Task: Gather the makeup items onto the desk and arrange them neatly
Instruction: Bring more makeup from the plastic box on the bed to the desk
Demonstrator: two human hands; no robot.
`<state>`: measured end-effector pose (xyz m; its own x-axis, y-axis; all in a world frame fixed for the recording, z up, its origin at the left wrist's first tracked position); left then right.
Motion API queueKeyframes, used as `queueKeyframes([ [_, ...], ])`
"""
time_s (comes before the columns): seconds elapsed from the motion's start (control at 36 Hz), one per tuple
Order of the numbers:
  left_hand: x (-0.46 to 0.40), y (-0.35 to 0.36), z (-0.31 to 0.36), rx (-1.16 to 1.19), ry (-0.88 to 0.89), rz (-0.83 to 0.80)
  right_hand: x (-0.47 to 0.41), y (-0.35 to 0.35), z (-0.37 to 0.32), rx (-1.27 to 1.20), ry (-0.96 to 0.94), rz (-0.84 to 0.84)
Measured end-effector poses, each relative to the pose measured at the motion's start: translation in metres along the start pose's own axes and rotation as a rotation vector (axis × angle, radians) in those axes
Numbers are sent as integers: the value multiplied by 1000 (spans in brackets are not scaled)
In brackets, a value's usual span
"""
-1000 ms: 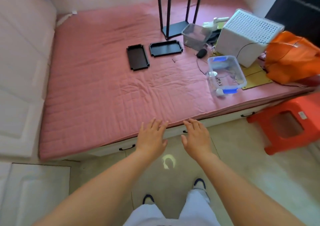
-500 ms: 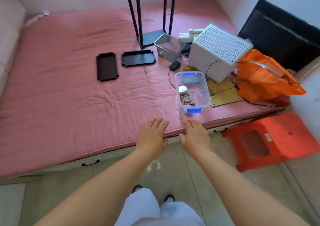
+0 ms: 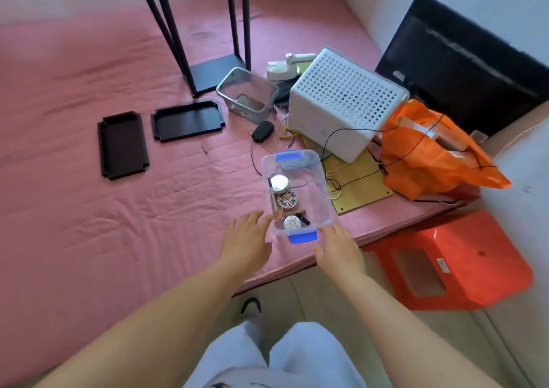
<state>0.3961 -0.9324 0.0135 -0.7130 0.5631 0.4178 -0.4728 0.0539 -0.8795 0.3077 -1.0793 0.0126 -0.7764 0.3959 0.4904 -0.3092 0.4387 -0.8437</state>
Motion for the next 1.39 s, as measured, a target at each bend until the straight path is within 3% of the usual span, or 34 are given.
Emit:
queueKeyframes([
  [0.19, -60, 5, 7, 51, -57, -48, -64, 5, 12, -48, -16, -146],
  [0.47, -160, 7, 15, 149, -206, -3, -174, 11, 4, -1, -196, -262],
  [0.72, -254, 84, 8, 209, -220, -126, -246, 77, 18, 25, -221, -343],
  [0.89, -292, 131, -8, 252, -233, -119, -279, 130, 28, -13, -166, -375],
  [1.19, -345, 171, -24, 213, -234, -13, -326, 178, 33, -29, -70, -264],
  [1.39, -354, 184, -28, 222, -228, -28, -341, 198, 27, -70, 30, -163],
])
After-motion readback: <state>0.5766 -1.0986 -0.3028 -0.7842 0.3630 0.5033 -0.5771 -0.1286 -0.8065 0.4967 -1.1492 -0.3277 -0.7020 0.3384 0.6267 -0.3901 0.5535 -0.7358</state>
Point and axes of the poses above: each hand's wrist, its own x-axis away from the middle knuckle, its own y-axis out of the palm, z = x × y, the point moved 9 cm from there along -x, towards the middle knuckle
